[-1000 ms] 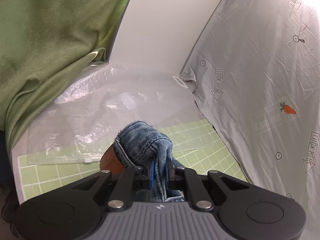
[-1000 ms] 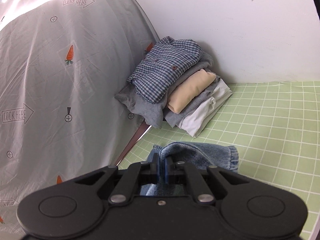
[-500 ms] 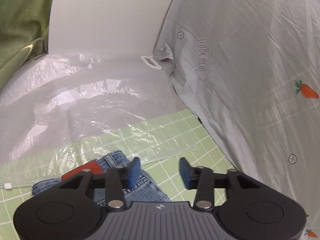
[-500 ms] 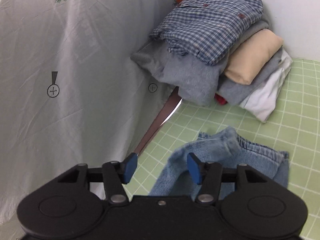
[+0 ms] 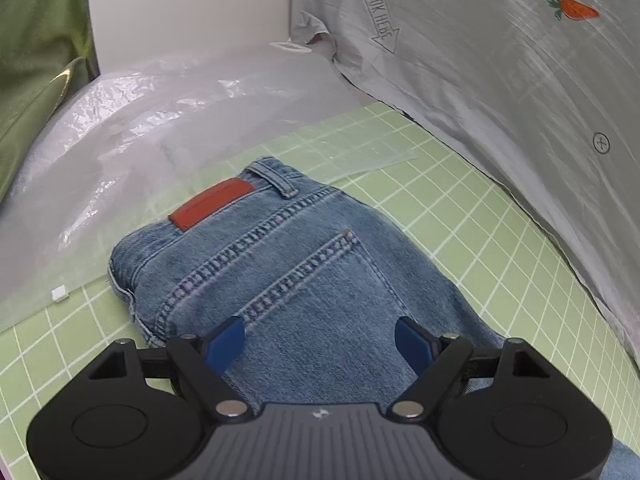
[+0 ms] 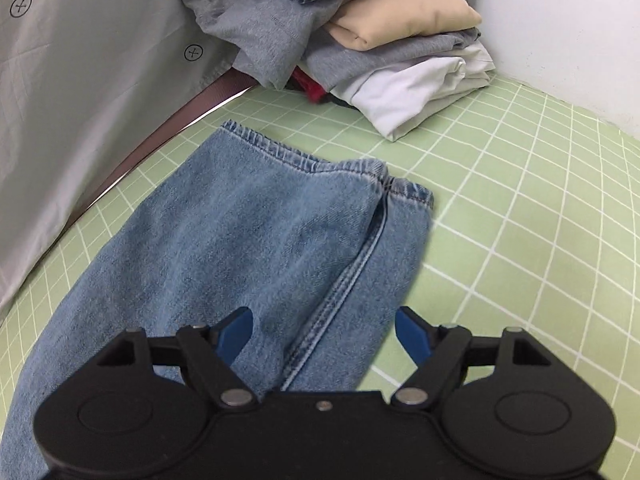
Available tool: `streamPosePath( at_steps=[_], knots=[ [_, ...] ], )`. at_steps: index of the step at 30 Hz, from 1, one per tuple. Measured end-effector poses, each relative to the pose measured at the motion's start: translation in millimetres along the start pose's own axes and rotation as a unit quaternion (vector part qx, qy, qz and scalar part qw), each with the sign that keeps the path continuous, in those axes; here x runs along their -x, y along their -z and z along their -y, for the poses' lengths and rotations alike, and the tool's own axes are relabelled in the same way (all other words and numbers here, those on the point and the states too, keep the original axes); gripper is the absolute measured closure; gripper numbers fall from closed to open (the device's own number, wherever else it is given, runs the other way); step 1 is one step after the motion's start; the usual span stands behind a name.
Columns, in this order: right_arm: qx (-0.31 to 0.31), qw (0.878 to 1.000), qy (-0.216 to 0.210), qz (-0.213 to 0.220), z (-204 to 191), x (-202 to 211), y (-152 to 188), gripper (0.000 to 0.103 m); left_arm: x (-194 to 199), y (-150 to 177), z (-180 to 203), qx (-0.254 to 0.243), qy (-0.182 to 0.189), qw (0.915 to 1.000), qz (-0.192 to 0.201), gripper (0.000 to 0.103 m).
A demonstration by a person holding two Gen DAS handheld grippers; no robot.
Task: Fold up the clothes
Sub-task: 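Open both grippers and release the folded jeans, then grasp the leg hem with the right gripper and tug it into alignment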
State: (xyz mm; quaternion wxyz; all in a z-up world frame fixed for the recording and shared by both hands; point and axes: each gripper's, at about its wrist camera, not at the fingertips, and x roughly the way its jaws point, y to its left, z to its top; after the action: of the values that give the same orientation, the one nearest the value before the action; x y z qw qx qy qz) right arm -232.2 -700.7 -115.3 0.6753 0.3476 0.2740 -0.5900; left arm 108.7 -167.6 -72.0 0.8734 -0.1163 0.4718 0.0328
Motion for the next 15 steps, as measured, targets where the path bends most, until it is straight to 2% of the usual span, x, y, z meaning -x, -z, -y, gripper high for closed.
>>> streamPosePath(
  at_steps=[2,4,6,7,8,10,15],
  knots=[
    [0.009,1.0,0.006,0.005,-2.6,-4.4,-0.2,0.03,2.9,2.8,9.7,-0.006,0.013,0.9999,-0.001,0.02],
    [0.022,0.999,0.024,0.01,-4.0,-8.5,0.0,0.047,5.0,6.4,20.7,-0.021,0.023,0.9995,0.0,0.02],
    [0.036,0.999,0.027,0.017,-4.2,-11.4,-0.4,0.057,5.2,12.4,32.3,-0.045,0.024,0.9987,-0.001,0.02],
    [0.047,0.999,0.019,0.02,-4.5,-11.0,-0.6,0.084,4.5,16.5,37.2,-0.056,0.026,0.9981,-0.006,0.02],
    [0.059,0.998,0.013,0.022,-5.1,-10.2,-0.7,0.094,3.8,20.9,41.6,-0.065,0.029,0.9974,-0.011,0.02],
    [0.069,0.997,0.018,0.018,-1.0,-9.1,-0.4,0.103,2.2,30.3,49.9,-0.082,0.035,0.9957,-0.023,0.02],
    [0.047,0.998,0.04,0.012,39.3,0.0,0.5,0.103,-3.5,60.0,63.4,-0.118,0.043,0.99,-0.064,0.02]
  ],
)
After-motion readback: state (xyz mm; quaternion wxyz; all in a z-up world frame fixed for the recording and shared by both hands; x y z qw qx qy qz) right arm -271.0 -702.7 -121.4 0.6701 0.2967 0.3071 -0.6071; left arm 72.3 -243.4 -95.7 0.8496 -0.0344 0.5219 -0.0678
